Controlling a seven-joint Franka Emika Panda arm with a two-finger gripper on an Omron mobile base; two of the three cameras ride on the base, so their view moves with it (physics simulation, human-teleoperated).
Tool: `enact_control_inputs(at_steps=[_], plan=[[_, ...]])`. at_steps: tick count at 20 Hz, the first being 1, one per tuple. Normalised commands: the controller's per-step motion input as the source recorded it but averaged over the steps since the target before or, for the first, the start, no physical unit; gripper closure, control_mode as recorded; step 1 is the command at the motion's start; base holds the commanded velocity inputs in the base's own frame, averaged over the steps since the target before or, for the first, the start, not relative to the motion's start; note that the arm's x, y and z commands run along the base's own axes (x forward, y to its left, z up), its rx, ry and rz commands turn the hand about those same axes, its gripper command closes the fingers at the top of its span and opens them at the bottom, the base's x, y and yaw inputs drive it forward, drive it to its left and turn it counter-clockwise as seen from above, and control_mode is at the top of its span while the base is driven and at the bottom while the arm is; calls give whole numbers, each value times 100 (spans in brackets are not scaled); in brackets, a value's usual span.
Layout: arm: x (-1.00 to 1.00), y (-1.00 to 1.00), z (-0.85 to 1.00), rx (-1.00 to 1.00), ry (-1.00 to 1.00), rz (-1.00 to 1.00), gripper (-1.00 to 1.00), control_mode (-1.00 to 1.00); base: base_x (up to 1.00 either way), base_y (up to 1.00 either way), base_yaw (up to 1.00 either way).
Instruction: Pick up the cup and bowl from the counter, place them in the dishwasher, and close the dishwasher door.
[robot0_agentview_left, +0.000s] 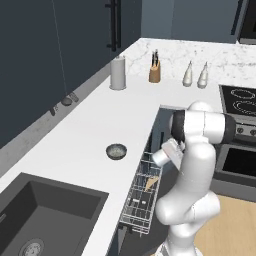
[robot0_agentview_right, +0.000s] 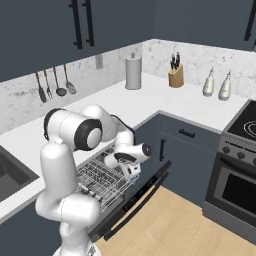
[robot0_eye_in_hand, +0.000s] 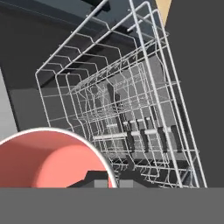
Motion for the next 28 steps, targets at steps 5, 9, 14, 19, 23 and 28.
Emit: enact_control_inputs(at_steps=[5, 9, 14, 19, 23, 28], plan=[[53, 0, -27, 16, 11, -2, 100, -100, 0, 0, 0], [54, 3, -33, 13, 17, -5, 100, -100, 0, 0, 0], [48, 17, -31, 9, 21, -8, 100, -100, 0, 0, 0], [18, 34, -31, 3, 27, -11, 100, -100, 0, 0, 0], [10, 18, -36, 3, 28, -14, 100, -100, 0, 0, 0], [17, 17, -33, 5, 26, -15, 100, -100, 0, 0, 0]])
